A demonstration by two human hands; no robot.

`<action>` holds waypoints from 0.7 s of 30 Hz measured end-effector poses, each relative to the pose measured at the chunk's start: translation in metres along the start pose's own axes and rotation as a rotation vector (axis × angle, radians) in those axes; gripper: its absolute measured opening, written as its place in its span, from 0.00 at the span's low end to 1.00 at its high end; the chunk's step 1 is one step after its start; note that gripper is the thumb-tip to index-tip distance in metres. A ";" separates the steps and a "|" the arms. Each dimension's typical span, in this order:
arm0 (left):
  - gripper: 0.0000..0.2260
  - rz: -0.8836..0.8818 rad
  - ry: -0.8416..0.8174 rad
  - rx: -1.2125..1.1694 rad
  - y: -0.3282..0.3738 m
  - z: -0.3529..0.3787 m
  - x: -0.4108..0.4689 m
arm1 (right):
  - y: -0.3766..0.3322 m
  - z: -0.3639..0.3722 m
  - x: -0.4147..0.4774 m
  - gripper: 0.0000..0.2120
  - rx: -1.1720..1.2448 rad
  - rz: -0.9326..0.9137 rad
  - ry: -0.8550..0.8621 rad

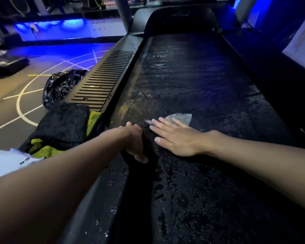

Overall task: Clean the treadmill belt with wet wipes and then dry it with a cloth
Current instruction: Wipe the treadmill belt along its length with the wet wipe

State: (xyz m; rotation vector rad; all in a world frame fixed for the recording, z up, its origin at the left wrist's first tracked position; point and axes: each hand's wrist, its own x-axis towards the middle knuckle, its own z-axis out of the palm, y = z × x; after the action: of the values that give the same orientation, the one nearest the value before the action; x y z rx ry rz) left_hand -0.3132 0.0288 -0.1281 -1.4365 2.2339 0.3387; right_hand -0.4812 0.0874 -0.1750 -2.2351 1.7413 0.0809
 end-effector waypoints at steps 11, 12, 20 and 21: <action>0.46 -0.080 0.076 -0.044 -0.016 0.006 -0.011 | 0.010 -0.004 0.019 0.32 0.024 0.312 0.049; 0.43 -0.073 0.091 -0.037 -0.016 0.007 -0.013 | 0.006 -0.004 0.021 0.33 0.012 0.292 0.028; 0.36 -0.126 0.092 -0.112 -0.009 0.014 -0.017 | -0.003 -0.011 0.040 0.33 -0.037 0.215 -0.002; 0.38 -0.152 0.086 -0.126 -0.009 0.015 -0.015 | -0.013 -0.008 0.041 0.33 -0.065 0.186 -0.001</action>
State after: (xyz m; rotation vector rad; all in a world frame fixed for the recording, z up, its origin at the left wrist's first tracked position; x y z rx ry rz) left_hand -0.2968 0.0433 -0.1333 -1.7057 2.1864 0.3791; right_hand -0.4592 0.0496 -0.1737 -2.1102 1.9690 0.1813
